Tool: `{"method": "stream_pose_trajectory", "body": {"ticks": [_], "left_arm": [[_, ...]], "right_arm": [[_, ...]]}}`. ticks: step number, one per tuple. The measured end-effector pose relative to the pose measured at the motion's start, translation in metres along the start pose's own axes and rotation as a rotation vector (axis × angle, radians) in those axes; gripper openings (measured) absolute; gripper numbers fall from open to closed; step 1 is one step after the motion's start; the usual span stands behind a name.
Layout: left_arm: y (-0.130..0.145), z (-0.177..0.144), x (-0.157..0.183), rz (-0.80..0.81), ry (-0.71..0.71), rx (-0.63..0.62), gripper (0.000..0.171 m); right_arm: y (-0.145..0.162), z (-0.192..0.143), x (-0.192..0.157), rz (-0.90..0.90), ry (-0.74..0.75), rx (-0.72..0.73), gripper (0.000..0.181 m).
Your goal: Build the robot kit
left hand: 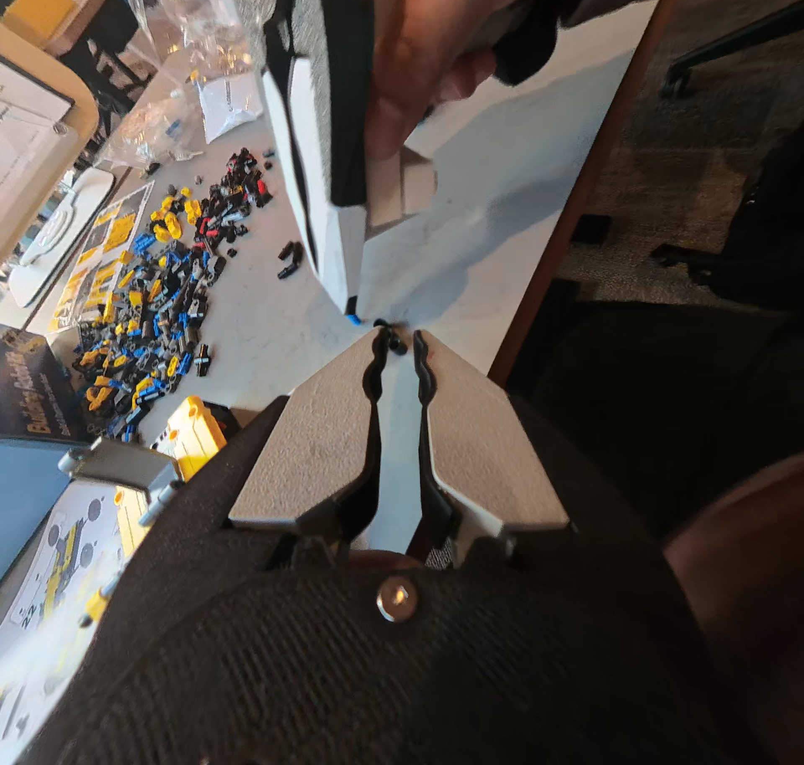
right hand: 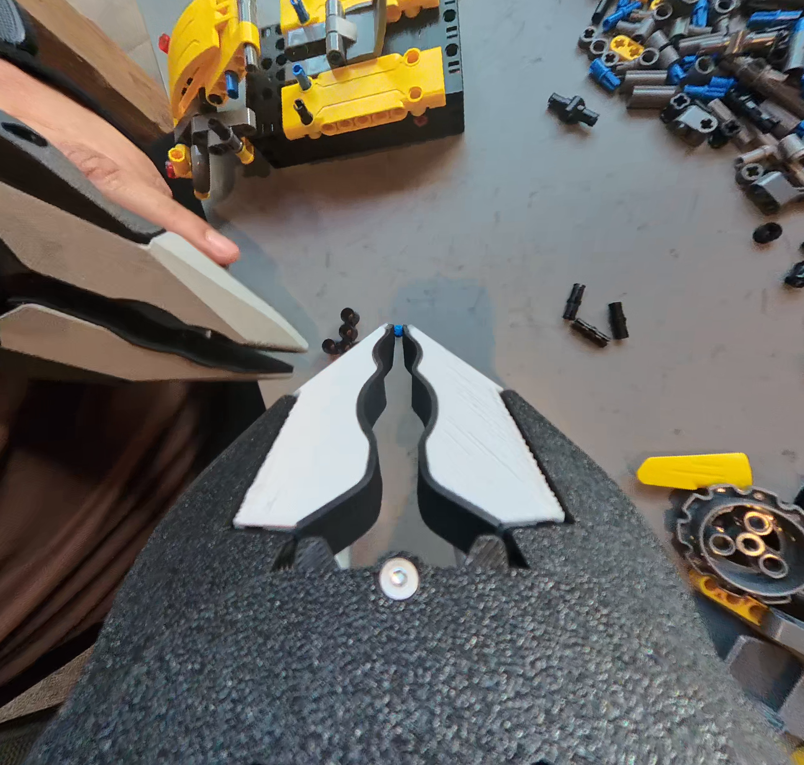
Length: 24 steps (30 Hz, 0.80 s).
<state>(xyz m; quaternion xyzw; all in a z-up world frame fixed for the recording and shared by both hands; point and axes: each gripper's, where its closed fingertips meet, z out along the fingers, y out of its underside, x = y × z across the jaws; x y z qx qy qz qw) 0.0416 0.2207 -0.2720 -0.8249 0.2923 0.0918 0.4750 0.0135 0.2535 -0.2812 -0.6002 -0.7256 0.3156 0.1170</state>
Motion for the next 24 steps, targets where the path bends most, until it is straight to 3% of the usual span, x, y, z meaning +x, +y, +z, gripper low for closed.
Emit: {"method": "stream_pose_trajectory", "body": {"ticks": [11, 16, 24], "left_arm": [[0.035, -0.011, -0.01, -0.083, -0.06, -0.098, 0.008], [0.021, -0.018, 0.005, -0.195, 0.053, -0.049, 0.025], [0.007, -0.003, 0.008, -0.2, 0.071, -0.044, 0.031]], "right_arm": [[0.014, -0.003, -0.04, 0.031, -0.115, 0.062, 0.0], [0.018, -0.008, -0.041, 0.048, -0.102, 0.085, 0.0], [0.016, -0.014, -0.036, 0.039, -0.073, 0.12, 0.0]]}}
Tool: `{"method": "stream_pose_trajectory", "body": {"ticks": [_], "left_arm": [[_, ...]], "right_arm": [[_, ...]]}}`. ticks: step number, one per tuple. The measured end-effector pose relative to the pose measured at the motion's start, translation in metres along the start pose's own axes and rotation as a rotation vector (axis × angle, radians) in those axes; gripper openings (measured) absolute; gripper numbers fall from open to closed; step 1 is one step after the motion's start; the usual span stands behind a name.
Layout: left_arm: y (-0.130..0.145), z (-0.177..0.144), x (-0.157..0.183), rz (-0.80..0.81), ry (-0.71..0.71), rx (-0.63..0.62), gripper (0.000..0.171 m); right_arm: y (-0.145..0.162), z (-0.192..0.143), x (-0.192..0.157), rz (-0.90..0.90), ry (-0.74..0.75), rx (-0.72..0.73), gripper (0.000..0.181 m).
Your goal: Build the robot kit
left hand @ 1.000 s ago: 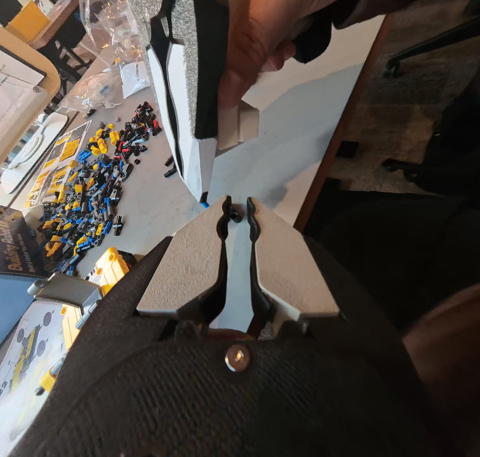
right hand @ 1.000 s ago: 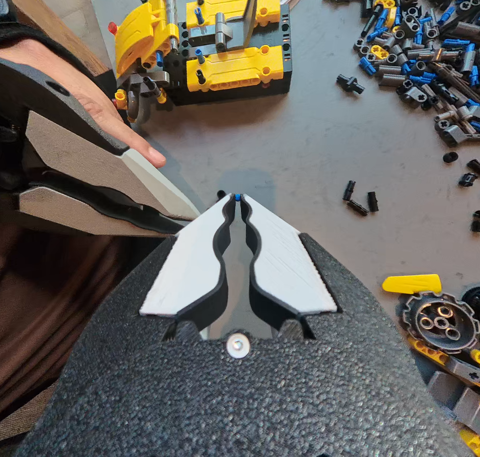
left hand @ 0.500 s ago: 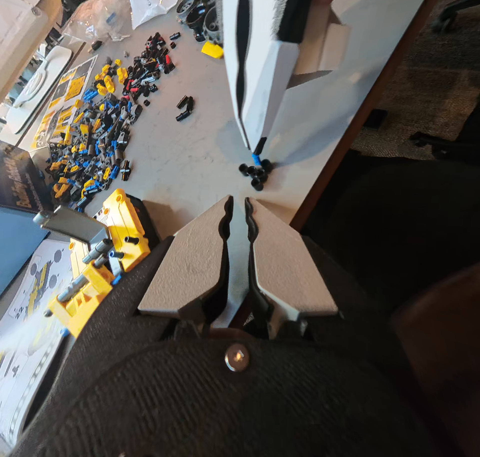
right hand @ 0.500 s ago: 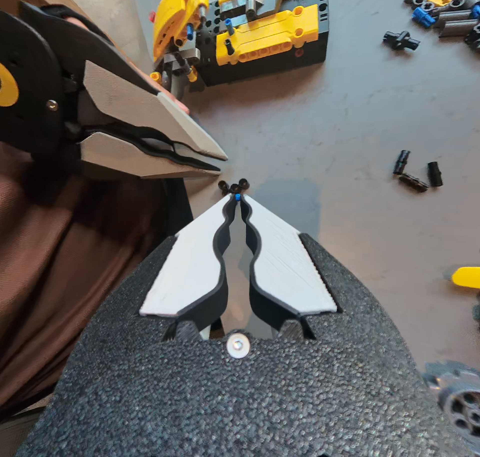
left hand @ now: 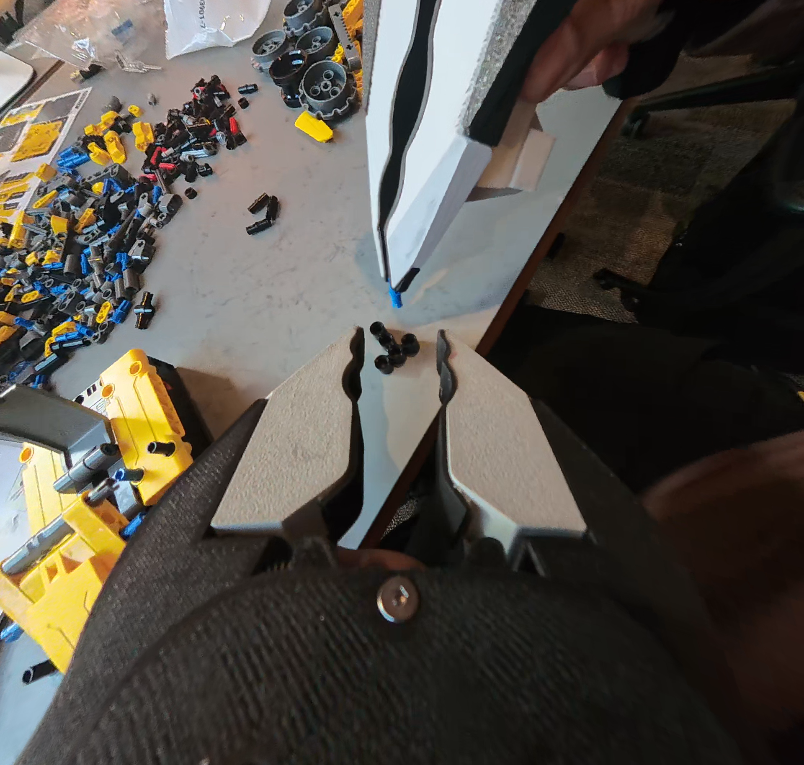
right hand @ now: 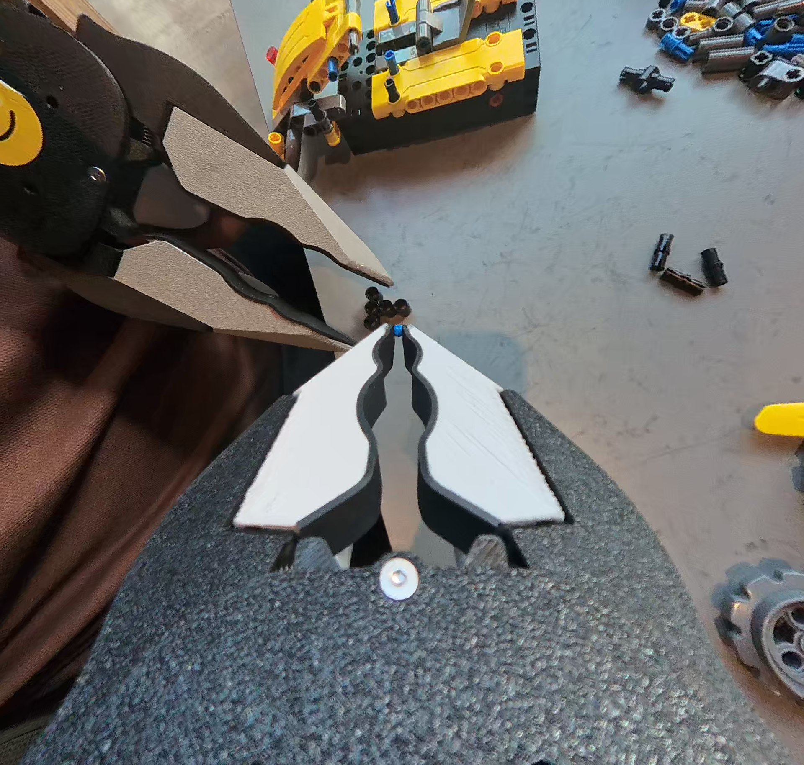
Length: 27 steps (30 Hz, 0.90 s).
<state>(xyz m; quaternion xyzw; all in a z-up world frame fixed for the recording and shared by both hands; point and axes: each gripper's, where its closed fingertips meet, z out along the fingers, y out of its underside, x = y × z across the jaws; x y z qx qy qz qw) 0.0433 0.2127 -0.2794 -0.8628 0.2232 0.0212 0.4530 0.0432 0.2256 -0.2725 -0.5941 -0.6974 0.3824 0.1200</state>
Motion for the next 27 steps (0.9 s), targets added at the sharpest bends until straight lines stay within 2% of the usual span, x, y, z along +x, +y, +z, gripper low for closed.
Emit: {"method": "stream_pose_trajectory", "body": {"ticks": [13, 27], "left_arm": [[0.009, -0.011, 0.002, -0.054, -0.001, 0.05, 0.04], [0.022, -0.02, -0.009, -0.073, 0.022, 0.118, 0.036]], "right_arm": [[0.001, -0.001, -0.005, 0.005, -0.015, -0.008, 0.0], [-0.009, 0.021, -0.017, 0.038, -0.019, -0.058, 0.0]]}}
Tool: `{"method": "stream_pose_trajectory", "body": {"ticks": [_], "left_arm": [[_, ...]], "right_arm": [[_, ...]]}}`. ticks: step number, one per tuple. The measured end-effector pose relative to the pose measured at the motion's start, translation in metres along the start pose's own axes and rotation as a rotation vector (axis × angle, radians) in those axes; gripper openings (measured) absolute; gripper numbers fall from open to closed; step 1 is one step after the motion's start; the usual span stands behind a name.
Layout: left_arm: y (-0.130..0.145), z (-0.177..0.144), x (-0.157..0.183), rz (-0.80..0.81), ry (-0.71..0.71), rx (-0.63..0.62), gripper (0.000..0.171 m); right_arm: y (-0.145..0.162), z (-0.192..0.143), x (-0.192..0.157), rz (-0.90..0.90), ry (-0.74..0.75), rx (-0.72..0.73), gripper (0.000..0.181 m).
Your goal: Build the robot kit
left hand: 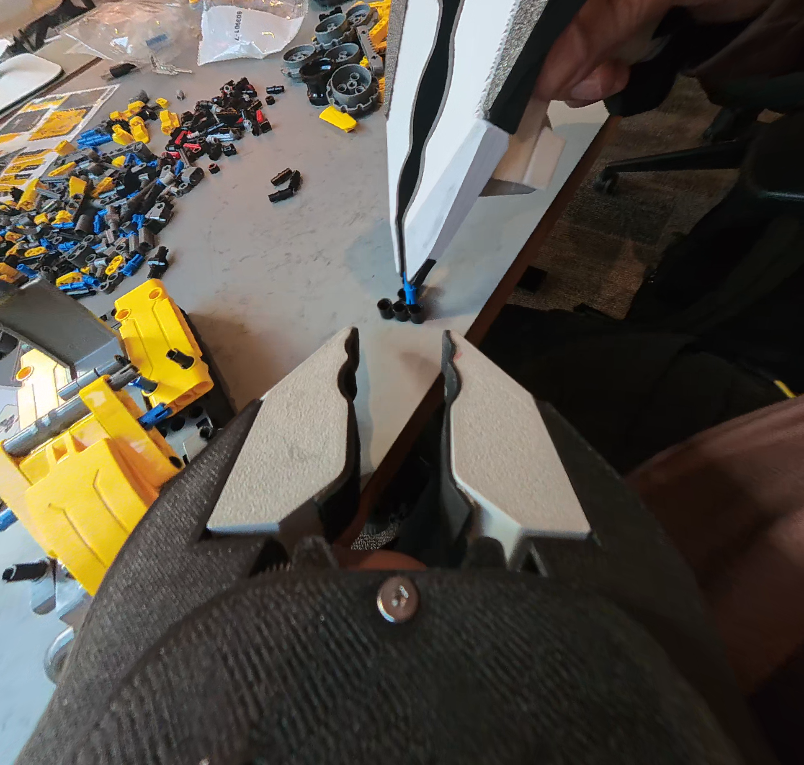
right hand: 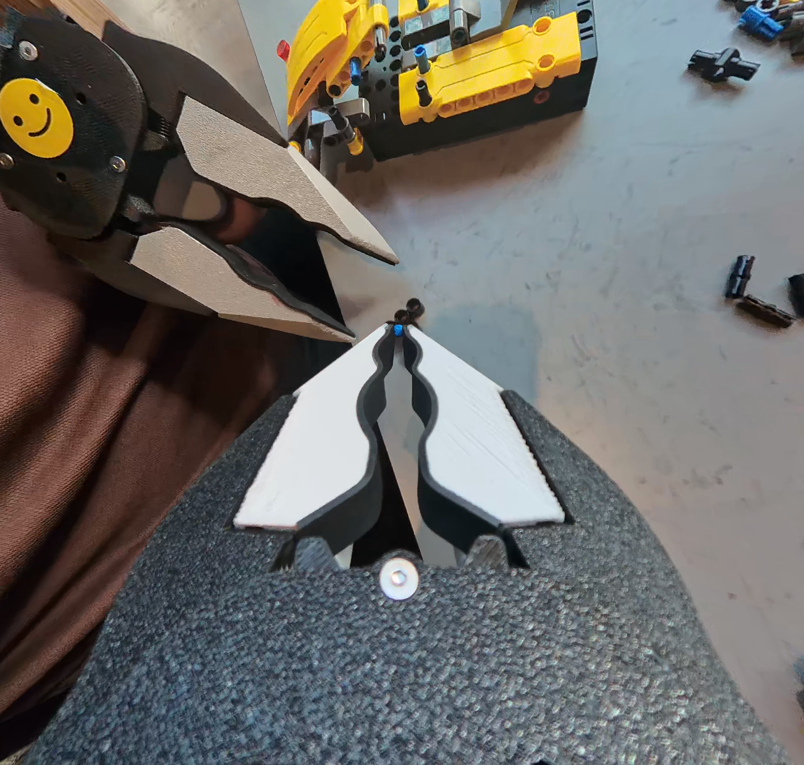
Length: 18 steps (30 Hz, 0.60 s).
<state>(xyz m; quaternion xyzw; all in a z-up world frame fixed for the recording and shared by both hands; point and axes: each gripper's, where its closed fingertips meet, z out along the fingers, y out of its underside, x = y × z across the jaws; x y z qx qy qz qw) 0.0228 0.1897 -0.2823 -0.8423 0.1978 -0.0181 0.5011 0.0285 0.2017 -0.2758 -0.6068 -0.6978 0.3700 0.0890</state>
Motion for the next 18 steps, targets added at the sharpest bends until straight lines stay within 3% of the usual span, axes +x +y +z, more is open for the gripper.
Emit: {"method": "stream_pose_trajectory", "body": {"ticks": [18], "left_arm": [[-0.003, -0.001, 0.009, -0.051, 0.053, -0.013, 0.039]], "right_arm": [[-0.008, -0.026, 0.009, 0.01, -0.015, 0.134, 0.0]]}}
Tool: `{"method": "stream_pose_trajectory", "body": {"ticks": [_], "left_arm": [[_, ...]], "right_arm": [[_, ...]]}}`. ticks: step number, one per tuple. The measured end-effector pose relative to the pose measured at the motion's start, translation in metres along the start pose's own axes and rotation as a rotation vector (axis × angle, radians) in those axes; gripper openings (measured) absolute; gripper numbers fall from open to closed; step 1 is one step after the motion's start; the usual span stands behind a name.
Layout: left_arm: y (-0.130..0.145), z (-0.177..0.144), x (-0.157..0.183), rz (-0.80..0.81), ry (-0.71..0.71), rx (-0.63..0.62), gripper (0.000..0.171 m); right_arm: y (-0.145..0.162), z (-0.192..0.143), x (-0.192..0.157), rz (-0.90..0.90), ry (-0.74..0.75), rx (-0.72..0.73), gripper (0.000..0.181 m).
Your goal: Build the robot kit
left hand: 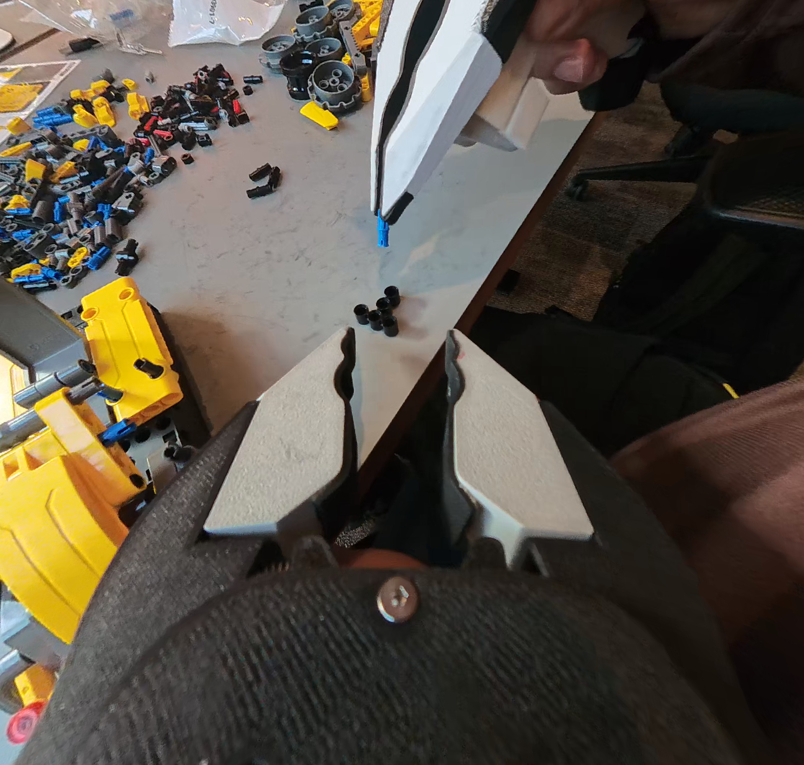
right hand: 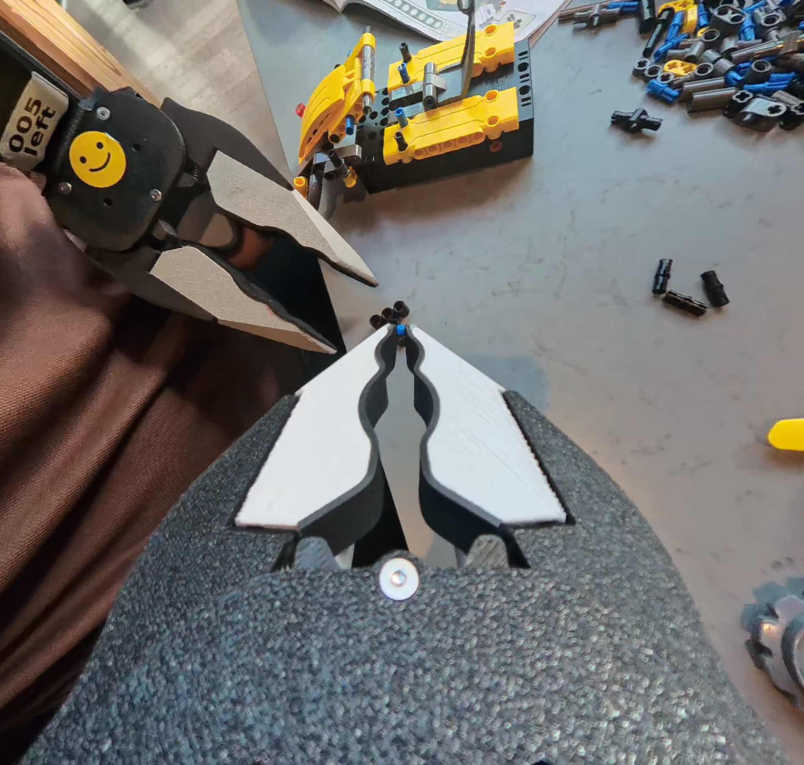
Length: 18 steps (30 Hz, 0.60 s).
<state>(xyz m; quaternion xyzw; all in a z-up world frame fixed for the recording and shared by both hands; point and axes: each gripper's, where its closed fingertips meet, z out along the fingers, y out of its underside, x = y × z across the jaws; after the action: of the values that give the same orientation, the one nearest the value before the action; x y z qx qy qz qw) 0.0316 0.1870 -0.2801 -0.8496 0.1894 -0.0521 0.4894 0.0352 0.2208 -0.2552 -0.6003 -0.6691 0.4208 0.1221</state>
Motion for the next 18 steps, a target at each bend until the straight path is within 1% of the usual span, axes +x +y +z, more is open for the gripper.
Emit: {"method": "stream_pose_trajectory", "body": {"ticks": [4, 10, 14, 16, 18], "left_arm": [[-0.002, 0.004, 0.002, 0.014, -0.016, -0.019, 0.04], [-0.008, 0.011, -0.006, 0.022, -0.052, -0.025, 0.041], [-0.01, 0.011, -0.004, 0.068, -0.006, -0.062, 0.042], [-0.009, 0.009, -0.002, 0.119, 0.027, -0.099, 0.041], [-0.01, 0.006, -0.004, 0.19, 0.046, -0.118, 0.036]], "right_arm": [[0.005, 0.005, -0.001, -0.046, -0.001, -0.024, 0.0], [0.01, 0.011, -0.002, -0.117, 0.002, -0.079, 0.0], [0.009, 0.01, -0.002, -0.167, 0.011, -0.112, 0.0], [0.009, 0.011, -0.003, -0.199, 0.018, -0.133, 0.0], [0.01, 0.013, -0.003, -0.225, 0.023, -0.155, 0.0]]}}
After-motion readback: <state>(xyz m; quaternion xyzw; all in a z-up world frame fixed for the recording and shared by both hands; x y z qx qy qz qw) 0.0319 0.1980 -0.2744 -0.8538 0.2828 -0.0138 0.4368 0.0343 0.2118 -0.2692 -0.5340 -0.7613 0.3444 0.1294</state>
